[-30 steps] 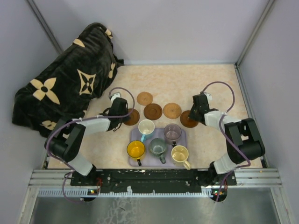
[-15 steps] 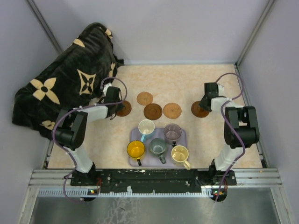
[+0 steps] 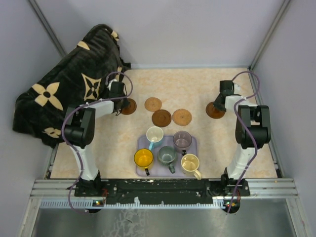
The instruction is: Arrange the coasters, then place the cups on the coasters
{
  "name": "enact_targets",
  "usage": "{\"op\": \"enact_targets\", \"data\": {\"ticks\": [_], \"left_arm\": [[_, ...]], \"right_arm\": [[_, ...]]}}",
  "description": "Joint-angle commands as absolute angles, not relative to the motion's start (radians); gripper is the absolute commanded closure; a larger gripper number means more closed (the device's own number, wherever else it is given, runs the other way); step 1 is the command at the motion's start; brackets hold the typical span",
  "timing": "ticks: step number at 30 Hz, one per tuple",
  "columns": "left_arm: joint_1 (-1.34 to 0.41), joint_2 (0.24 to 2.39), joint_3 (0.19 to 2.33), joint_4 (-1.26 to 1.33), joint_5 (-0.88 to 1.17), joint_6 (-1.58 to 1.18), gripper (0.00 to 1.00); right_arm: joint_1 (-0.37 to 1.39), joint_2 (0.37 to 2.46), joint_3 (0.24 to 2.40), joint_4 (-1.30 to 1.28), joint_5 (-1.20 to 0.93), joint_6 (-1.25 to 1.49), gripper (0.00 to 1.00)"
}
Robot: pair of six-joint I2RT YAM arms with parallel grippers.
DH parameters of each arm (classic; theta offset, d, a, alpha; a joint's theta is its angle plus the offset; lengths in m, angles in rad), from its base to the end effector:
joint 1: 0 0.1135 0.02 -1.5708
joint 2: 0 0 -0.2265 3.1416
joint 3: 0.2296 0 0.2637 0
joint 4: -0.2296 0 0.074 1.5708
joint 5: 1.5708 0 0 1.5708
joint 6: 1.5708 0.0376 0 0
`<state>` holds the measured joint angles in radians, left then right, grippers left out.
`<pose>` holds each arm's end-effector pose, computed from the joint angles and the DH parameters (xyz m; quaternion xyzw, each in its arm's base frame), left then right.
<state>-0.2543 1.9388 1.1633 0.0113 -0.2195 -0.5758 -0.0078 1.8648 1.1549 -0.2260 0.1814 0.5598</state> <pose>0.3958 -0.0944 0.1113 -0.1888 0.8956 -0.0651 0.3976 0.3853 -0.0098 0.1191 0.2921 0.9004 0.0019 0.3225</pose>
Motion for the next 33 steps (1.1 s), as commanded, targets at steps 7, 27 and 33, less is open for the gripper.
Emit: {"op": "enact_targets", "data": {"ticks": [7,27,33], "left_arm": [[-0.224,2.048,1.280,-0.055,-0.154,-0.555,1.00],[-0.222,2.060,1.291,-0.047,-0.125,-0.558,1.00],[-0.224,1.964,1.241,0.041,-0.089,-0.495,0.98]], "right_arm": [[-0.027,1.958,1.247,-0.262,0.184,0.529,1.00],[-0.030,2.014,1.302,-0.230,0.130,0.521,1.00],[-0.029,1.878,1.252,-0.175,0.104,0.475,1.00]]}}
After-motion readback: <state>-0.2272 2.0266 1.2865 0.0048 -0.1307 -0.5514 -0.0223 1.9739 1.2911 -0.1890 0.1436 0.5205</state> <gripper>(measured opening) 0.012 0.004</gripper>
